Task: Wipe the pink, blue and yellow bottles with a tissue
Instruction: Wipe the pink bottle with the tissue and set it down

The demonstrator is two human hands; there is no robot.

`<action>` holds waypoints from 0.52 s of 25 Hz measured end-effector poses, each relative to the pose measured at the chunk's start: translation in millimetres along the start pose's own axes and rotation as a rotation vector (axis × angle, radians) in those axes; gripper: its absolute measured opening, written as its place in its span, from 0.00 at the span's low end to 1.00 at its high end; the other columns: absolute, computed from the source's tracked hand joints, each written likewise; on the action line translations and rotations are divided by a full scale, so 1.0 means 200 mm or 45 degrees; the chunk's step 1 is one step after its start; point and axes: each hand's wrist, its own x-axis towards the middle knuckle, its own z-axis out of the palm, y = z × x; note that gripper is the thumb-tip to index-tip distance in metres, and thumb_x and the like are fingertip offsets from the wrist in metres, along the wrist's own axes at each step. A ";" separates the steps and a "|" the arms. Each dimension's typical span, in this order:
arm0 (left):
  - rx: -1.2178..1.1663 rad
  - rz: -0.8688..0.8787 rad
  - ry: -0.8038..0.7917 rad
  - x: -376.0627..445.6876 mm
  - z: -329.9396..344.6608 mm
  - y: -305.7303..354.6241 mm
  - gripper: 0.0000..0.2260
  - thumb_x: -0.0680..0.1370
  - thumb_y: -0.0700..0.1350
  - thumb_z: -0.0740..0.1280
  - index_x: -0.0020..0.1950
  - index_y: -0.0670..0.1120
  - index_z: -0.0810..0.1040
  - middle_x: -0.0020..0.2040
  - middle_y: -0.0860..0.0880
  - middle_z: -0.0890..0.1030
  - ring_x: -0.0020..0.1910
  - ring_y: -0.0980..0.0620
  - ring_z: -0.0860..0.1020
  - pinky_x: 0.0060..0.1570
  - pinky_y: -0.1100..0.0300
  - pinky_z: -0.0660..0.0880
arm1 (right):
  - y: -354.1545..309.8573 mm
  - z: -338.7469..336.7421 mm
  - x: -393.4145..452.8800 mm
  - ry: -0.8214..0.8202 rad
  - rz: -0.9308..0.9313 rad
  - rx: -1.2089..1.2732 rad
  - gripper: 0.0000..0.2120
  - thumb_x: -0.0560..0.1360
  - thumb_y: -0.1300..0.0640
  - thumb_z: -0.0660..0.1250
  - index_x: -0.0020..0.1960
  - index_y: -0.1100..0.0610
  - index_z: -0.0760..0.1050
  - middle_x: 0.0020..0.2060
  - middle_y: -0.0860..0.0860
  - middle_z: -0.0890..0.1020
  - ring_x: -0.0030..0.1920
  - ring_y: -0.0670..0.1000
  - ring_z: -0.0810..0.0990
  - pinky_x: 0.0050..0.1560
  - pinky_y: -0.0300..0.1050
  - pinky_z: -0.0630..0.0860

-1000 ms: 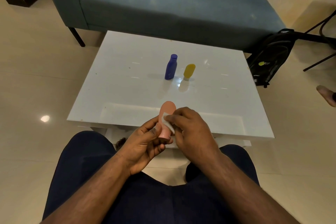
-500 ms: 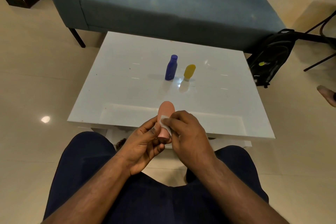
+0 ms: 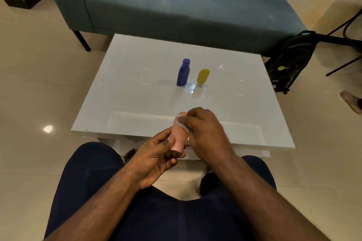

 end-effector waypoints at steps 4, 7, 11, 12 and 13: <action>0.010 -0.002 0.005 0.01 0.00 0.00 0.17 0.79 0.46 0.67 0.67 0.45 0.80 0.51 0.41 0.84 0.40 0.49 0.83 0.35 0.61 0.79 | -0.07 0.00 0.00 -0.051 -0.020 -0.037 0.20 0.67 0.59 0.77 0.58 0.55 0.80 0.53 0.54 0.79 0.54 0.55 0.75 0.48 0.47 0.77; 0.022 0.006 0.004 0.01 0.00 0.00 0.17 0.79 0.46 0.67 0.66 0.45 0.80 0.51 0.41 0.84 0.40 0.49 0.82 0.35 0.62 0.79 | -0.06 0.00 -0.02 -0.107 -0.157 -0.046 0.20 0.66 0.60 0.78 0.57 0.55 0.80 0.52 0.54 0.79 0.52 0.55 0.76 0.46 0.47 0.77; -0.028 -0.010 0.022 0.01 -0.01 0.00 0.19 0.77 0.45 0.68 0.68 0.47 0.79 0.53 0.38 0.83 0.41 0.47 0.83 0.35 0.60 0.79 | 0.01 0.01 0.05 0.035 0.127 0.015 0.20 0.69 0.63 0.75 0.59 0.55 0.79 0.53 0.54 0.78 0.54 0.55 0.75 0.51 0.53 0.78; -0.031 -0.002 0.028 0.01 -0.01 0.00 0.18 0.78 0.45 0.67 0.68 0.46 0.79 0.52 0.39 0.84 0.41 0.47 0.83 0.35 0.60 0.80 | -0.03 0.02 0.02 0.009 0.087 0.008 0.20 0.69 0.62 0.75 0.60 0.55 0.79 0.54 0.54 0.78 0.55 0.55 0.74 0.51 0.51 0.78; -0.026 0.005 0.030 0.01 -0.01 0.00 0.18 0.79 0.45 0.67 0.68 0.46 0.79 0.51 0.41 0.84 0.40 0.48 0.83 0.36 0.60 0.80 | -0.08 0.03 -0.02 -0.040 0.015 -0.001 0.20 0.68 0.60 0.76 0.60 0.55 0.79 0.53 0.54 0.78 0.54 0.55 0.74 0.50 0.49 0.78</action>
